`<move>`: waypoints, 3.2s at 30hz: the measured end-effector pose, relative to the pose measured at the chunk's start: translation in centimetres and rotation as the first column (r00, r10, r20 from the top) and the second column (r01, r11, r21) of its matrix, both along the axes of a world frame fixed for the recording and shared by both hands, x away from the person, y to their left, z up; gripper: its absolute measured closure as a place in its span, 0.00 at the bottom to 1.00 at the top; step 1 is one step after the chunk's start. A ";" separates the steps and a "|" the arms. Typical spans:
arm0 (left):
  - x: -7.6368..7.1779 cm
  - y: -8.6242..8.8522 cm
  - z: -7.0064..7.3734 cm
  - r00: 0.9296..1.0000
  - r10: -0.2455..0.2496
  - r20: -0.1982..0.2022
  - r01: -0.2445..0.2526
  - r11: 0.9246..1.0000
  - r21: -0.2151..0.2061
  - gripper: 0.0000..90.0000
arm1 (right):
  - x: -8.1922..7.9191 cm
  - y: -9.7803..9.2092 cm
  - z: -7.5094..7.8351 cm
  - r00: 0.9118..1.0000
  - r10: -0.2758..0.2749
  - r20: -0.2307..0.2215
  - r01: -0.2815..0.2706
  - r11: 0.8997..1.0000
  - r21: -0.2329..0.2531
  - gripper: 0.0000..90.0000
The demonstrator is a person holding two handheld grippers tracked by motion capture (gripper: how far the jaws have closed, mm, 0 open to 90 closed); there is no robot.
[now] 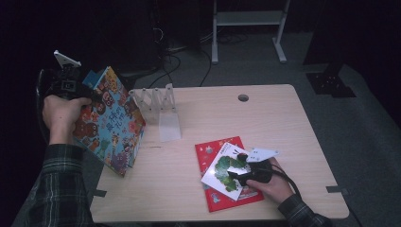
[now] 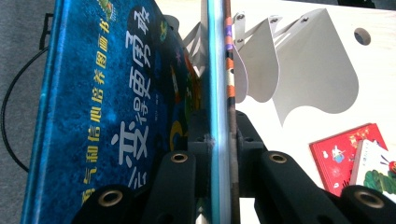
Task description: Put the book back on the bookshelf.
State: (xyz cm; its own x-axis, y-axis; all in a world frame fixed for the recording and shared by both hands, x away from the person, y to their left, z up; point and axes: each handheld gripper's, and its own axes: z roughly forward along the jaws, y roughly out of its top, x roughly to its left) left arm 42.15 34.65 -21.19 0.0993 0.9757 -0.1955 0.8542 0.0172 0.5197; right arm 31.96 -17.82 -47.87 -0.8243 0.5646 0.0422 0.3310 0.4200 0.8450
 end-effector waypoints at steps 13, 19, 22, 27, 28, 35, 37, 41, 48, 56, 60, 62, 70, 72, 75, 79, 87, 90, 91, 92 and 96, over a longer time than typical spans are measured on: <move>1.2 -1.2 -1.3 1.000 0.007 -0.022 -0.007 0.999 0.036 0.90 | 0.0 0.0 0.0 1.000 0.001 -0.003 -0.001 1.000 0.000 0.25; 1.4 -1.2 -2.0 1.000 0.009 -0.024 -0.008 0.999 0.037 0.90 | 0.0 0.0 0.0 1.000 0.001 -0.002 -0.001 1.000 0.001 0.25; 1.4 -1.1 -2.0 1.000 0.006 -0.024 -0.005 0.999 0.037 0.89 | 0.0 0.0 0.0 1.000 0.002 -0.003 -0.001 1.000 0.001 0.25; 1.2 -0.8 -2.1 0.999 -0.012 -0.030 0.013 0.999 0.047 0.88 | 0.0 0.0 0.0 1.000 0.002 -0.003 -0.002 1.000 -0.001 0.25; 1.0 -0.7 -2.0 1.000 -0.009 -0.025 0.010 0.999 0.042 0.88 | 0.0 0.0 0.0 1.000 0.002 -0.003 -0.002 1.000 0.000 0.25; 0.8 -0.6 -1.7 1.000 -0.018 -0.015 0.019 0.999 0.045 0.87 | 0.0 0.0 0.0 1.000 0.001 -0.003 -0.001 1.000 -0.001 0.25; 0.6 -0.4 -1.3 1.000 -0.019 -0.004 0.019 0.999 0.049 0.87 | 0.0 0.0 0.0 1.000 0.000 -0.002 0.000 1.000 0.001 0.25; 0.2 -0.2 -0.6 1.000 -0.020 0.012 0.019 0.998 0.061 0.84 | 0.0 0.0 0.0 1.000 -0.001 -0.002 0.001 1.000 0.001 0.25; -0.6 0.6 0.3 0.999 -0.006 0.043 0.003 0.997 0.082 0.83 | -0.1 0.0 0.0 1.000 -0.003 0.000 0.003 1.000 0.003 0.25; -1.3 1.1 1.5 0.997 -0.027 0.069 0.022 0.997 0.072 0.83 | -0.1 0.0 0.0 1.000 -0.002 0.001 0.002 1.000 0.002 0.25; -1.4 0.8 1.2 0.996 -0.043 0.075 0.038 0.997 0.069 0.83 | -0.1 0.0 0.0 1.000 -0.003 0.001 0.003 1.000 0.003 0.25; -1.4 0.5 1.0 0.996 -0.051 0.077 0.046 0.997 0.063 0.83 | -0.1 0.0 0.0 1.000 -0.003 0.000 0.003 1.000 0.003 0.25; -1.5 -1.8 0.0 0.988 -0.129 0.085 0.123 0.990 0.072 0.83 | -0.1 0.0 0.0 1.000 -0.002 0.001 0.002 1.000 0.004 0.25; -1.6 -2.5 -0.3 0.985 -0.150 0.086 0.144 0.987 0.073 0.82 | -0.1 0.0 -0.1 1.000 -0.001 0.001 0.001 1.000 0.005 0.25; -1.7 -3.5 -0.7 0.979 -0.183 0.088 0.178 0.982 0.067 0.81 | -0.1 0.0 -0.1 1.000 -0.001 0.002 0.001 1.000 0.005 0.25; -1.9 -4.8 -1.4 0.970 -0.227 0.092 0.222 0.973 0.061 0.79 | -0.1 0.0 -0.1 1.000 0.001 0.003 -0.001 1.000 0.004 0.25; -2.2 -7.4 -3.3 0.954 -0.284 0.097 0.280 0.958 0.057 0.64 | -0.1 0.0 -0.1 1.000 0.001 0.003 -0.001 1.000 0.004 0.25; -2.3 -8.3 -4.0 0.948 -0.305 0.093 0.301 0.952 0.062 0.57 | -0.1 0.0 -0.1 1.000 0.001 0.003 -0.001 1.000 0.005 0.25; -2.4 -8.6 -4.3 0.946 -0.311 0.094 0.306 0.950 0.066 0.55 | -0.1 0.0 -0.1 1.000 0.002 0.004 -0.002 1.000 0.004 0.25; -2.4 -8.9 -4.5 0.944 -0.317 0.094 0.311 0.948 0.066 0.53 | -0.1 0.0 -0.1 1.000 0.002 0.006 -0.002 1.000 0.003 0.25; -2.7 -10.1 -5.5 0.934 -0.342 0.099 0.338 0.939 0.063 0.47 | -0.1 0.0 -0.1 1.000 0.001 0.003 -0.001 1.000 0.004 0.25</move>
